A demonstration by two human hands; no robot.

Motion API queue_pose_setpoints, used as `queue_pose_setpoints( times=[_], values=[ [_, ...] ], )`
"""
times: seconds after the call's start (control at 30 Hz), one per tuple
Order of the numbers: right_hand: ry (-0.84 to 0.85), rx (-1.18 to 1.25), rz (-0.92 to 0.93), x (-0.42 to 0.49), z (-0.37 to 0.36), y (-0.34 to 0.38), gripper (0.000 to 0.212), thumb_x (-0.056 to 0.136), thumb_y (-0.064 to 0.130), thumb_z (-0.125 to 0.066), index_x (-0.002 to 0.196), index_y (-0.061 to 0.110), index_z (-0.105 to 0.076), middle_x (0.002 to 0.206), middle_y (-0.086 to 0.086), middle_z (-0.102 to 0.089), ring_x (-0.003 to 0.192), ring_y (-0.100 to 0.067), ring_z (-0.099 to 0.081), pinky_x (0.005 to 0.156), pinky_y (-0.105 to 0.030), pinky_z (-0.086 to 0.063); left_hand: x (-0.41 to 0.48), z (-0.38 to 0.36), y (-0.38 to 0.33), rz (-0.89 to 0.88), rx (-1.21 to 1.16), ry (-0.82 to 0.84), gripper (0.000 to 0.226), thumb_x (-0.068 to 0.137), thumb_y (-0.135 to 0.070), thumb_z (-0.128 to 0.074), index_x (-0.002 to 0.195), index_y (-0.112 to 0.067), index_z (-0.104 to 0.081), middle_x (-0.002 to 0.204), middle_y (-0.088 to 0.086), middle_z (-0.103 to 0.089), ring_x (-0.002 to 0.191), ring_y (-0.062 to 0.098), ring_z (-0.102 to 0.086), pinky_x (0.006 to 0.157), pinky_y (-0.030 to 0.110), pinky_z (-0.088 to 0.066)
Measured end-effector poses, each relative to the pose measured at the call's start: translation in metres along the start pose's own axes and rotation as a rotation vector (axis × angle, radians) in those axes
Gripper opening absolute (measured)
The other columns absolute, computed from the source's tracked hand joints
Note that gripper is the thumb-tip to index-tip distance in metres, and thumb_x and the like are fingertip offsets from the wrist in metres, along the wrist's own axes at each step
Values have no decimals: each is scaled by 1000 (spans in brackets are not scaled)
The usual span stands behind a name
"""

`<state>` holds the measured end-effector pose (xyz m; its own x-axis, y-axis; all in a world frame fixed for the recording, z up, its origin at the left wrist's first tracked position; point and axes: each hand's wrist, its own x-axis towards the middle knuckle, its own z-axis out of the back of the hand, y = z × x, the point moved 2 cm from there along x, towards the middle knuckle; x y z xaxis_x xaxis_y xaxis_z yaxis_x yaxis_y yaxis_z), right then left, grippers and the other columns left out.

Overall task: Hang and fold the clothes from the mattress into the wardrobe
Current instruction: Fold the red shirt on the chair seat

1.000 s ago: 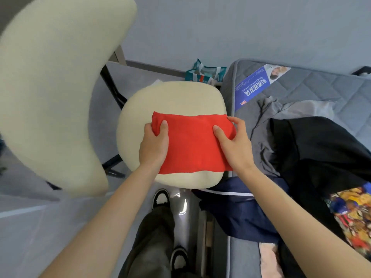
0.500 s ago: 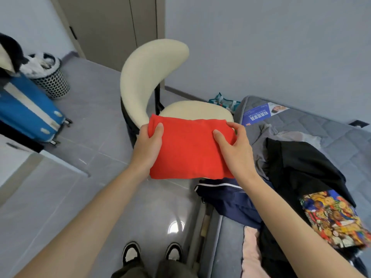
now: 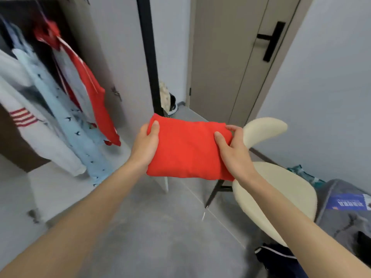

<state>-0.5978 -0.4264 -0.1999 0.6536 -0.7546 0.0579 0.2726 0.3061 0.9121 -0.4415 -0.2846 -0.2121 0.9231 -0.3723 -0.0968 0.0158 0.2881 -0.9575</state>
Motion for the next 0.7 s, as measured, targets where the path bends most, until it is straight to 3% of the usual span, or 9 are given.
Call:
queue_pose_setpoints(
  times=[0.2, 0.4, 0.53, 0.63, 0.7],
  values=[
    [163, 64, 156, -3, -111, 120, 39, 100, 35, -43, 134, 19, -32, 111, 3, -52, 105, -15, -52, 90, -27, -37, 26, 173, -32, -60, -26, -152, 30, 99, -46, -39, 108, -22, -54, 118, 5, -61, 107, 23, -59, 98, 41, -45],
    [242, 107, 331, 7, -187, 243, 33, 103, 27, -36, 133, 13, -33, 115, -3, -52, 107, -19, -52, 93, -29, -38, 35, 302, -87, -152, -90, -274, 35, 101, -41, -35, 123, -18, -49, 118, 1, -58, 92, 14, -56, 79, 29, -43],
    [260, 163, 431, 22, -221, 312, 30, 103, 26, -37, 130, 14, -34, 115, -8, -56, 106, -24, -55, 95, -38, -42, 49, 362, -128, -220, -108, -343, 30, 103, -37, -33, 110, -15, -53, 100, 2, -59, 85, 13, -56, 67, 28, -44],
    [252, 203, 525, 39, -241, 359, 28, 103, 24, -37, 129, 14, -35, 106, -3, -54, 97, -18, -53, 81, -27, -38, 68, 397, -159, -267, -97, -424, 32, 102, -37, -35, 115, -14, -52, 111, 5, -58, 97, 19, -56, 79, 30, -43],
    [258, 229, 571, 55, -253, 388, 29, 103, 24, -38, 129, 14, -35, 106, 0, -52, 97, -16, -51, 82, -25, -36, 84, 418, -179, -283, -95, -463, 34, 102, -38, -35, 120, -14, -51, 114, 6, -58, 100, 21, -56, 82, 32, -43]
  ],
)
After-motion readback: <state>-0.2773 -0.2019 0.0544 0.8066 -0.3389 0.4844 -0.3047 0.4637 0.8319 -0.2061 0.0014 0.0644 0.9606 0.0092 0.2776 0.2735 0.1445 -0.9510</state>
